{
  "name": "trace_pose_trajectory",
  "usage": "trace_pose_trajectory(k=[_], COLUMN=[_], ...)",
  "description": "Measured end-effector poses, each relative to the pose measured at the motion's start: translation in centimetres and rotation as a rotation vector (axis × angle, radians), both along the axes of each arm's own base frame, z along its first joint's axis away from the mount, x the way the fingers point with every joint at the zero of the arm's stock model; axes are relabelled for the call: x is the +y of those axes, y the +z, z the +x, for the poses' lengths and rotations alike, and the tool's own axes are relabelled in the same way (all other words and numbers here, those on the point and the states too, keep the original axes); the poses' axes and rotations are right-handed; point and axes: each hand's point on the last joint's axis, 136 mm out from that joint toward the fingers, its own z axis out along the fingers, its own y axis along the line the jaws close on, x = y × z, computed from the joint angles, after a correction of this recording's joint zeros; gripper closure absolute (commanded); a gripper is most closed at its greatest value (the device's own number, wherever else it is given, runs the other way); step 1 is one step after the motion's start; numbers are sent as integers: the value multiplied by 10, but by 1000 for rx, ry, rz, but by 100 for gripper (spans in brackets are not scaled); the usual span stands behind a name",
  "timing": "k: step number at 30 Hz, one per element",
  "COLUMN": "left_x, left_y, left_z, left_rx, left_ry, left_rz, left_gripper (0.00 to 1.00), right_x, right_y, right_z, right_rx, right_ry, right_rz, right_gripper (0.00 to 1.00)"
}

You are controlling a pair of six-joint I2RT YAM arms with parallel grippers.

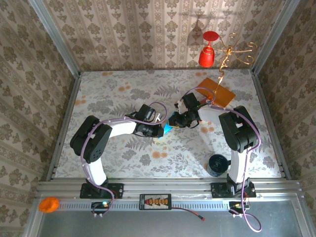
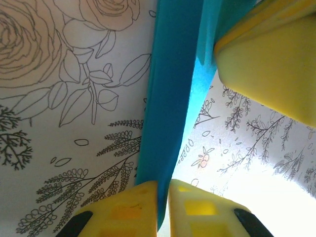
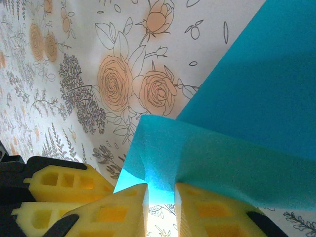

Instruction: Fold a paper plane with a square sheet of paper (pick it up from the middle)

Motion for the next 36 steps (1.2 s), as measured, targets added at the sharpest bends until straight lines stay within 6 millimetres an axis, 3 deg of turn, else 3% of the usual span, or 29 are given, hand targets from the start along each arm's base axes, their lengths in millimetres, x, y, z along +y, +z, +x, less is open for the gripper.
trace_pose_trajectory(k=[19,27,36], left_x=[-1,-3,-5], left_y=[-5,-2,-4], left_z=[-2,-1,0], left_rx=[9,8,10], left_ry=[-11,-14,-18], left_rz=[10,12,13], left_gripper=[87,88,88], right_x=[-1,10,18], right_y=[-1,14,17], right_z=[0,-1,-1], right_rx=[3,-15,-12], right_ry=[-6,6,-8], right_rz=[-6,71,111], right_gripper=[77,78,79])
